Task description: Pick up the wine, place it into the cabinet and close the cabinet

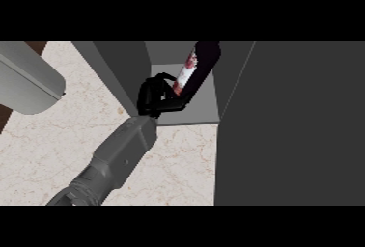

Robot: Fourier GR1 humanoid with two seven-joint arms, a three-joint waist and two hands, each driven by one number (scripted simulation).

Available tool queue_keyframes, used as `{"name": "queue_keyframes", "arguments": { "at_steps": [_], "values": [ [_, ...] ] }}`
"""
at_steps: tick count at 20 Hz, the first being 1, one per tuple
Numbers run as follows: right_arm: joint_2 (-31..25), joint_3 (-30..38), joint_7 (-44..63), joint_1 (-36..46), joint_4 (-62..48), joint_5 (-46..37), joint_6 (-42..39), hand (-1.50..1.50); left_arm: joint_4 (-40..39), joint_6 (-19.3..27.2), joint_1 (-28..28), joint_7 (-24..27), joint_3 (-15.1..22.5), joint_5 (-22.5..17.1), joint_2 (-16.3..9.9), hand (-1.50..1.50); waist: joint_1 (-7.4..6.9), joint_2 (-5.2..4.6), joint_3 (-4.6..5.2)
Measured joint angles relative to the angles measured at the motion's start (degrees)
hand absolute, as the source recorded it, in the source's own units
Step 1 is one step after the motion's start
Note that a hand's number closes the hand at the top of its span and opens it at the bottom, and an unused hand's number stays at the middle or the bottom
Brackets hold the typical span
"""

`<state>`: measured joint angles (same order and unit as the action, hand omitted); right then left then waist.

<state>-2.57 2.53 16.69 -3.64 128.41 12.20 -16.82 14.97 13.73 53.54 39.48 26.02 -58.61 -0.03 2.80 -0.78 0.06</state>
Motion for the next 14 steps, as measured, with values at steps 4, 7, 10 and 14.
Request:
{"name": "queue_keyframes", "arguments": {
  "at_steps": [4,7,10,14],
  "values": [
    [0.5,-0.7,0.0,-0.2,0.2,-0.7,0.3,-1.5,-2.9,-1.0,1.4,1.5,-1.5,-0.5,0.0,1.5,0.33,-0.16,0.02],
    [0.4,-0.9,0.7,0.7,0.4,-0.5,0.6,-1.5,-3.4,-0.6,1.6,3.9,-2.6,-1.3,0.0,1.5,0.53,-0.21,0.02],
    [0.0,0.0,0.0,1.5,-0.8,-0.8,0.5,-1.5,-4.3,-1.5,2.1,6.7,-3.2,-0.8,0.2,-1.5,0.35,-0.34,0.15],
    [-0.8,0.9,1.0,0.5,0.5,0.4,0.2,-1.5,-4.0,-3.0,1.8,8.3,-3.1,0.2,0.1,-1.5,0.2,-0.47,0.39]
  ]
}}
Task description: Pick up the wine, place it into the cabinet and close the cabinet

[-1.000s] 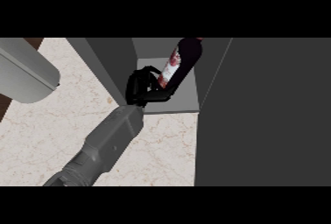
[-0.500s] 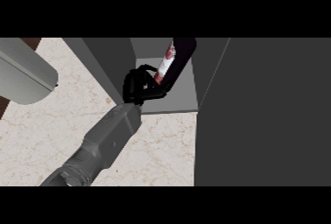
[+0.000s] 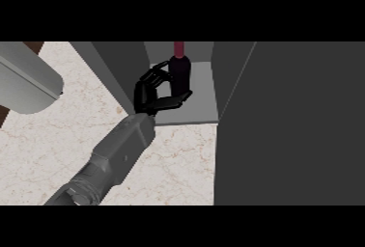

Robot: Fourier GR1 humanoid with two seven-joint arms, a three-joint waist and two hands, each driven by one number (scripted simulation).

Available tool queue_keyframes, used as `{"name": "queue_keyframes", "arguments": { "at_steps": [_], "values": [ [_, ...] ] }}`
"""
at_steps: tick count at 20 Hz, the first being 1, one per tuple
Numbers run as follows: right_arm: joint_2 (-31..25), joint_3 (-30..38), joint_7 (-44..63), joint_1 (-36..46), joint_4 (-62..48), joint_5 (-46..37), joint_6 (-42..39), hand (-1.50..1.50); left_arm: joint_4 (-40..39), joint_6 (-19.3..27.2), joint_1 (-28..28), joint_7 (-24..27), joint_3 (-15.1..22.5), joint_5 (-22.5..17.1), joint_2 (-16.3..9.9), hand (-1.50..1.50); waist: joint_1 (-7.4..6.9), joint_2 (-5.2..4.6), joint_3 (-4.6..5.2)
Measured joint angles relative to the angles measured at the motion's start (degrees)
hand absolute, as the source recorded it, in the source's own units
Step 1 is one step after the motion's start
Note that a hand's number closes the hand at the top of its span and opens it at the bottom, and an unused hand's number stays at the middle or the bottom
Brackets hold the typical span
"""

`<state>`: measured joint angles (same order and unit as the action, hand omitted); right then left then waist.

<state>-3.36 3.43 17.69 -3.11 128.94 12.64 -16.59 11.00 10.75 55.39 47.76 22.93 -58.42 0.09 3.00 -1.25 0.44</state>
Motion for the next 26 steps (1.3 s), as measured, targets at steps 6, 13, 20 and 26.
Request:
{"name": "queue_keyframes", "arguments": {
  "at_steps": [6,13,20,26],
  "values": [
    [0.4,-0.5,-0.5,-0.3,-0.1,-1.4,0.4,-1.5,2.3,-2.1,-0.8,1.2,0.8,1.6,0.0,-1.5,-0.77,-0.13,0.31],
    [0.2,-0.3,0.4,-0.7,1.0,-1.5,0.7,-1.5,8.9,0.5,-4.0,0.8,3.2,3.7,0.0,-1.5,-2.25,0.55,0.15],
    [0.7,-0.7,1.6,-2.6,3.1,-2.0,1.4,-1.5,24.9,3.9,-12.9,-3.8,7.9,7.2,-2.3,-1.5,-4.22,1.71,-0.28],
    [1.3,-2.1,3.4,-1.8,4.7,-3.2,2.7,-1.5,47.0,7.9,-21.9,-11.8,12.8,9.8,-10.1,-1.5,-4.89,2.0,-0.44]
  ]
}}
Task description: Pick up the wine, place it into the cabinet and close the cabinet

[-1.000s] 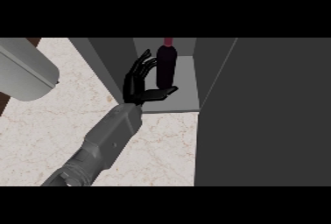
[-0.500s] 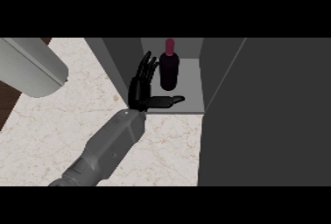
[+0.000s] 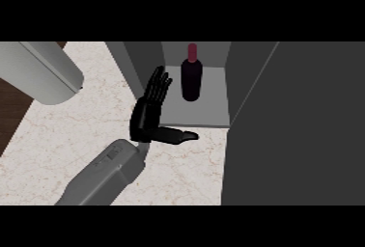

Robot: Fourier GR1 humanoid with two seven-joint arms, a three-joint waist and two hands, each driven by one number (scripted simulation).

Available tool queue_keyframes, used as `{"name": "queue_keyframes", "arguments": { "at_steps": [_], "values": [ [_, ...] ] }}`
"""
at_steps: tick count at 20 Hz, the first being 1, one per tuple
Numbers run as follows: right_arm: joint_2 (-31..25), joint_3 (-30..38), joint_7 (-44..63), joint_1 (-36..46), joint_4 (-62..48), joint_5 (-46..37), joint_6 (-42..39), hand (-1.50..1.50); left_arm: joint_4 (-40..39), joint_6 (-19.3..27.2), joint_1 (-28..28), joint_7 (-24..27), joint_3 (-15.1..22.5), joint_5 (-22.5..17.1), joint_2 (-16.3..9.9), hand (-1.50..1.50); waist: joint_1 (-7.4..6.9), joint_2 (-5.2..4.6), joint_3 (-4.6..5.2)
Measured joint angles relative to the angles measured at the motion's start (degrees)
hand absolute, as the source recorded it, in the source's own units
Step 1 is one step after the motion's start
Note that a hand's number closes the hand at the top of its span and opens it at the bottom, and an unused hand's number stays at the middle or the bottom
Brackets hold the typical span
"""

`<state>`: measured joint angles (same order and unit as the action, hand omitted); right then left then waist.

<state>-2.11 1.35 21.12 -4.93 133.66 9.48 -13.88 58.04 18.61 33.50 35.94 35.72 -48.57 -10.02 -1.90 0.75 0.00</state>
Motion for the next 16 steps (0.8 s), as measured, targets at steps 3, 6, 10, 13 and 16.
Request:
{"name": "queue_keyframes", "arguments": {
  "at_steps": [3,6,10,13,16],
  "values": [
    [0.2,-0.6,0.6,-0.4,1.1,0.2,0.1,-1.5,12.2,3.5,-5.4,-3.4,1.5,1.1,-4.1,-1.5,0.12,-0.04,-0.03],
    [0.2,-0.8,0.7,0.2,1.1,0.0,0.1,-1.5,23.7,7.9,-10.9,-6.3,3.3,3.1,-7.2,-1.5,0.41,-0.17,-0.04],
    [-0.1,-1.7,1.1,1.3,0.6,-0.6,0.0,1.5,35.7,10.1,-17.7,-9.0,3.7,5.1,-11.1,-1.5,0.93,-0.4,-0.03],
    [-1.7,-1.5,1.0,1.7,-0.2,-0.6,-1.7,1.5,42.9,11.1,-22.2,-10.4,3.1,6.5,-14.1,-1.5,1.13,-0.5,-0.03],
    [-3.8,-3.4,0.9,1.5,-0.3,-1.8,-4.9,1.5,47.0,12.2,-25.9,-10.6,2.9,7.7,-15.7,-1.5,1.15,-0.53,-0.03]
  ]
}}
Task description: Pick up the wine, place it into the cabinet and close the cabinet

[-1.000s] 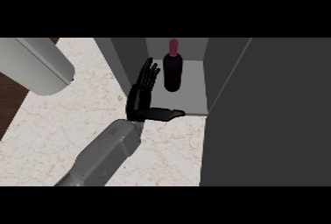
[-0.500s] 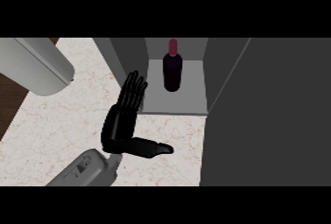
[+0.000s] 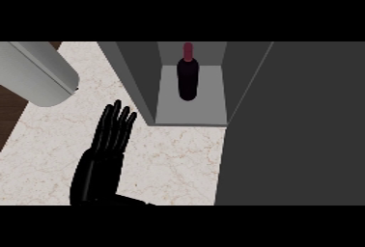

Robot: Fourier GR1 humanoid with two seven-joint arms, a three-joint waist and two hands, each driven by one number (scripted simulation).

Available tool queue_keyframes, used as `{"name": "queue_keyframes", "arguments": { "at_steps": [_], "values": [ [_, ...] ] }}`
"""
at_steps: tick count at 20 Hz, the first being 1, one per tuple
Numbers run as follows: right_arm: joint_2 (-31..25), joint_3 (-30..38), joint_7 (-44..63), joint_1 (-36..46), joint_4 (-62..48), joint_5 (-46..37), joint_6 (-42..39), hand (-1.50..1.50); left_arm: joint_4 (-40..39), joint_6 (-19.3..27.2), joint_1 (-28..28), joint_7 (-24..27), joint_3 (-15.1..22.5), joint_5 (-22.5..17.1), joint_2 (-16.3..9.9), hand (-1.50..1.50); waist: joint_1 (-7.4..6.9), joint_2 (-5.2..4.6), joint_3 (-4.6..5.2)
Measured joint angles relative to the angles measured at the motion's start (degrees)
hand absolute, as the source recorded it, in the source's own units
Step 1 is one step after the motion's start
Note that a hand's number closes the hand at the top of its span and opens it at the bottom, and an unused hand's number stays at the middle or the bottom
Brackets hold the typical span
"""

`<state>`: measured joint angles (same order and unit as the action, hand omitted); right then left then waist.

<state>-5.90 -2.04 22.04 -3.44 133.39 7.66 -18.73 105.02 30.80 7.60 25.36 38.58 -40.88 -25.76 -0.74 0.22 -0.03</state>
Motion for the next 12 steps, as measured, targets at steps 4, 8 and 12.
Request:
{"name": "queue_keyframes", "arguments": {
  "at_steps": [4,8,12],
  "values": [
    [-3.1,-2.9,1.5,-1.1,0.9,1.7,-5.0,1.5,5.5,2.1,-4.9,0.2,-1.3,1.3,-2.7,-1.5,-0.09,0.02,0.01],
    [-3.2,-8.3,4.2,-3.2,2.9,2.7,-6.9,1.5,11.1,1.5,-12.2,1.4,-3.9,1.4,-6.9,-1.5,-0.19,0.03,0.03],
    [-2.8,-12.9,8.1,-5.1,4.3,5.0,-6.8,1.5,14.3,-2.0,-19.5,4.3,-9.0,-0.6,-10.5,-1.5,-0.22,0.06,0.08]
  ]
}}
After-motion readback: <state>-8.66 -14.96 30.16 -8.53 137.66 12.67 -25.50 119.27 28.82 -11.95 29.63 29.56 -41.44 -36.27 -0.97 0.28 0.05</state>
